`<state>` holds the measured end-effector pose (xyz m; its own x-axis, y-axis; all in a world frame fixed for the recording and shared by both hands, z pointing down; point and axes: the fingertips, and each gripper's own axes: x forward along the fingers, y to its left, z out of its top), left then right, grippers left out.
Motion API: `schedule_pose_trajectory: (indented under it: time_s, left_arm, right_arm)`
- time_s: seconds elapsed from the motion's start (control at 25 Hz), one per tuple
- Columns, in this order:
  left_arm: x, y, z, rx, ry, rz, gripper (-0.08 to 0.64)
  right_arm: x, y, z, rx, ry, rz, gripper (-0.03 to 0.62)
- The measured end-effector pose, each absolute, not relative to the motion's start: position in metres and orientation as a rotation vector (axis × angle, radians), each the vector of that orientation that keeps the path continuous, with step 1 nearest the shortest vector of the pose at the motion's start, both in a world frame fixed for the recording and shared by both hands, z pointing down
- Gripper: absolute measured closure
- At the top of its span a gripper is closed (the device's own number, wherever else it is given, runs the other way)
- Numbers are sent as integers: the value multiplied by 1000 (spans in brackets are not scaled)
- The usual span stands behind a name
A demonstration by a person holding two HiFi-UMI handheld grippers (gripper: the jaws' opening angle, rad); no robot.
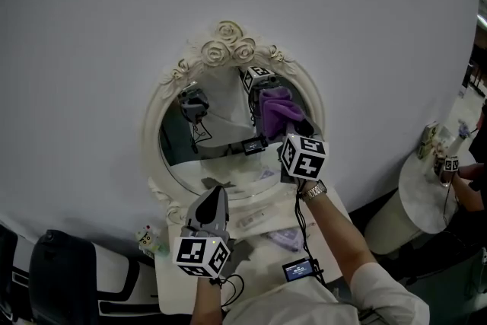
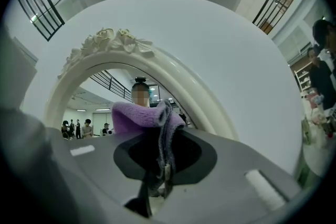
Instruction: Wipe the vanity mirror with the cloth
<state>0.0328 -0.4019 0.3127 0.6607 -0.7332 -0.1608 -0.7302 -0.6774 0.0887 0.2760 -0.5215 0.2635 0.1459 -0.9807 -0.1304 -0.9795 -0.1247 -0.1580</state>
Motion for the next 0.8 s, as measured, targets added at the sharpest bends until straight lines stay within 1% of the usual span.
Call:
schedule_pose_trajectory:
  time_s: [0.08, 0.28, 0.48, 0.64, 0.8]
  left_arm:
    - [23, -398, 314, 2831, -1301, -283, 558]
    - [-13, -385, 318, 2765, -1462, -255, 558]
    - [-71, -369, 325, 2638, -1699, -202, 558]
    - [-123, -354, 326, 2511, -1872, -228, 558]
    - [-153, -341, 326, 2436, -1981, -231, 558]
  right_arm:
    - [253, -517, 264, -2144, 1989, -10, 536]
    - [146, -518, 268, -1912, 2257, 33, 535]
    - [53, -527, 287, -1736, 2443, -23, 535]
    - [1, -533, 291, -1670, 2494, -48, 537]
    - [-31, -542, 294, -1626, 2525, -67, 537]
